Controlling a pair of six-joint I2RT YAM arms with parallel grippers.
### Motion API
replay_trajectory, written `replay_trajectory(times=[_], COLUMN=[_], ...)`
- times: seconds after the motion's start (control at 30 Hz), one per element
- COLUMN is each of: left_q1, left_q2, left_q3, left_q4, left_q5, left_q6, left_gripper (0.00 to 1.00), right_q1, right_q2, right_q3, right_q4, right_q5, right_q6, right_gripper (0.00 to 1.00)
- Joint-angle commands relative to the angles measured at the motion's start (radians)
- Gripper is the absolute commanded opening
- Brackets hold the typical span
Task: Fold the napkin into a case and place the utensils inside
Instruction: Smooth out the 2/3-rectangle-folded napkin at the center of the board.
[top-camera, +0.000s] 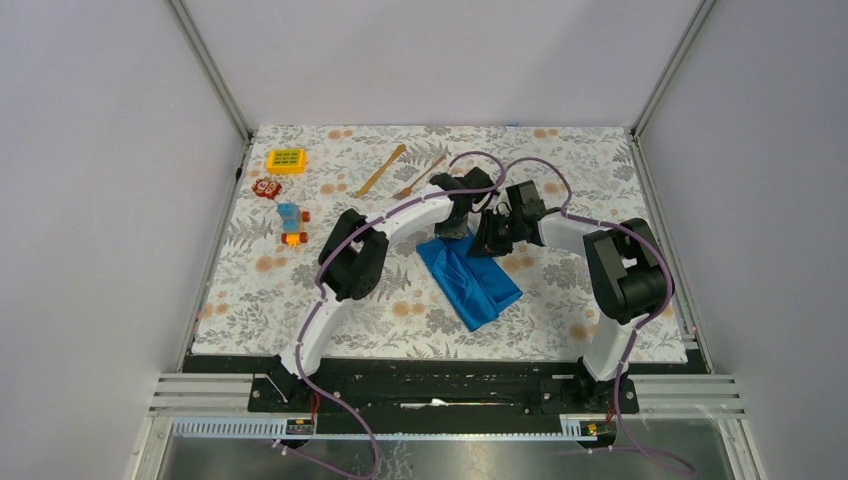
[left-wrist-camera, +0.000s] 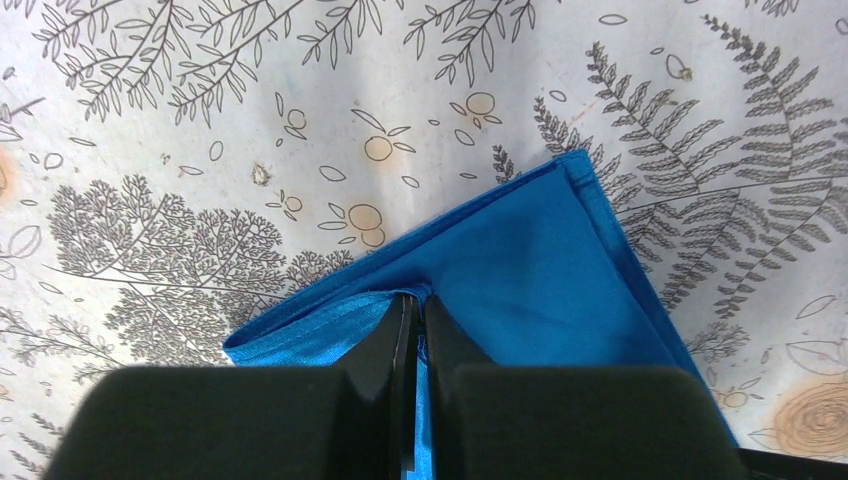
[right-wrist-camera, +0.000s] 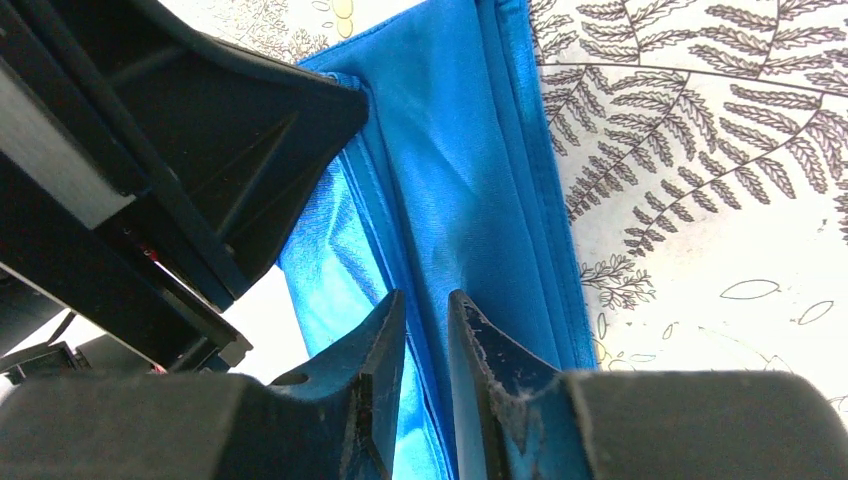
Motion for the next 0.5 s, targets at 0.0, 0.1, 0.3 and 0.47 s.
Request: replay_trajectory(times=[0.0, 0.1, 0.3, 0.47], left_q1=[-0.004, -0.005, -0.004, -0.004], left_q2=[-0.084, -0.148, -0.230, -0.249], left_q3=[-0.029, -0.086, -0.204, -0.236], left_q4=[0.000, 0.007, 0.060, 0.061], left_q5=[-0.064, -0.088, -0.044, -0.037], left_q6=[0.005, 0.002, 0.000, 0.021], left_gripper=[0.01, 0.00, 0.00, 0.00], right_q1=[-0.001, 0.000, 0.000, 0.000], right_q2=[-0.013, -0.011, 0.000, 0.005], right_q3=[-0.004, -0.004, 0.002, 0.001], right_q4=[0.019, 0.019, 0.021, 0.021], right_q5=[0.019, 0.019, 0.011, 0.020], right_q6=[-0.017, -0.017, -0.015, -0.013], right_gripper=[0.29, 0.28, 0.28, 0.28])
